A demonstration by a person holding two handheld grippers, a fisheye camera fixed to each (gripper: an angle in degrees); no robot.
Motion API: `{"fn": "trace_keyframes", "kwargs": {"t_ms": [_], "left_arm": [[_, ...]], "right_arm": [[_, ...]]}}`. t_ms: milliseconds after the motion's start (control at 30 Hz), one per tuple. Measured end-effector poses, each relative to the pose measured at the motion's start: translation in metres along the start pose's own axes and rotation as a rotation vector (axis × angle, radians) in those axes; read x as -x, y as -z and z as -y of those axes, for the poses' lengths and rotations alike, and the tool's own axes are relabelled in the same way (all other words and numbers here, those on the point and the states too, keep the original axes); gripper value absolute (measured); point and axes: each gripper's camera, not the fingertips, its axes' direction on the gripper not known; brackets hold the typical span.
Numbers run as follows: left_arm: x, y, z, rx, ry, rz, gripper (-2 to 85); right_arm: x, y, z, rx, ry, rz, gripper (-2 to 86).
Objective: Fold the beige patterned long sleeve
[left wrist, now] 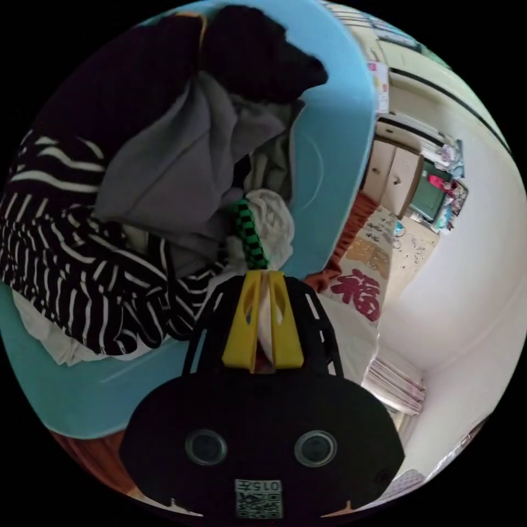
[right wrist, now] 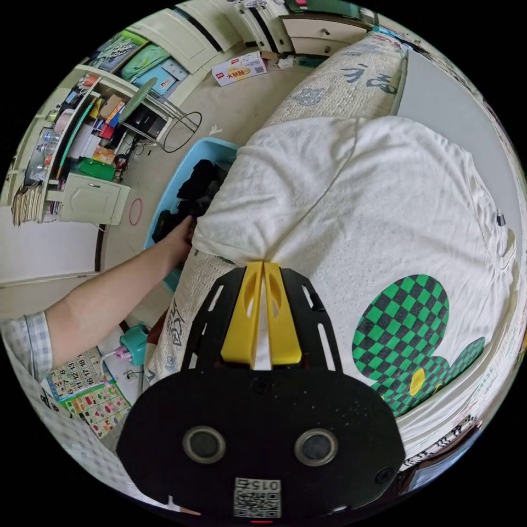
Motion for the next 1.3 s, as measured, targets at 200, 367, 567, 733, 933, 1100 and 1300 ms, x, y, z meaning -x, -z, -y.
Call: {"fn": "trace_keyframes", "kwargs": {"t_ms": [200,367,567,733,933,1100,1300], "left_arm": [[-0.064,0.101,-0.043,-0.216,-0.262,-0.215,0.3],[-0.203,0.165,-0.182,-0.161,-0.825,-0.277,0.1],[-0.296,0.1,-0.408,0.099,-1.229,-0.184,0.3],[-0.25,-0.038,-0.522,0.393,-1.264,0.158,0.4],[-0.193,-0.108,-0.589,0.453,-1.273,0.453,0.5],[-0.202,-0.103,-0.607,0.395,-1.354,0.538,0.9],[-0.217,-0.088,-0.608,0.369,-1.349,0.544,3.7]], "right_arm": [[-0.032,-0.003,-0.03,-0.045,-0.039,0.103,-0.4],[-0.065,0.025,-0.103,-0.176,-0.065,0.227,0.2],[-0.167,0.068,-0.253,-0.389,-0.234,0.464,3.6],[-0.312,0.012,-0.413,-0.397,-0.64,0.546,7.4],[-0.408,-0.098,-0.496,-0.28,-0.801,0.801,14.1],[-0.429,-0.157,-0.474,-0.108,-0.686,0.847,14.1],[-0.434,-0.177,-0.455,-0.06,-0.574,0.827,3.0]]}}
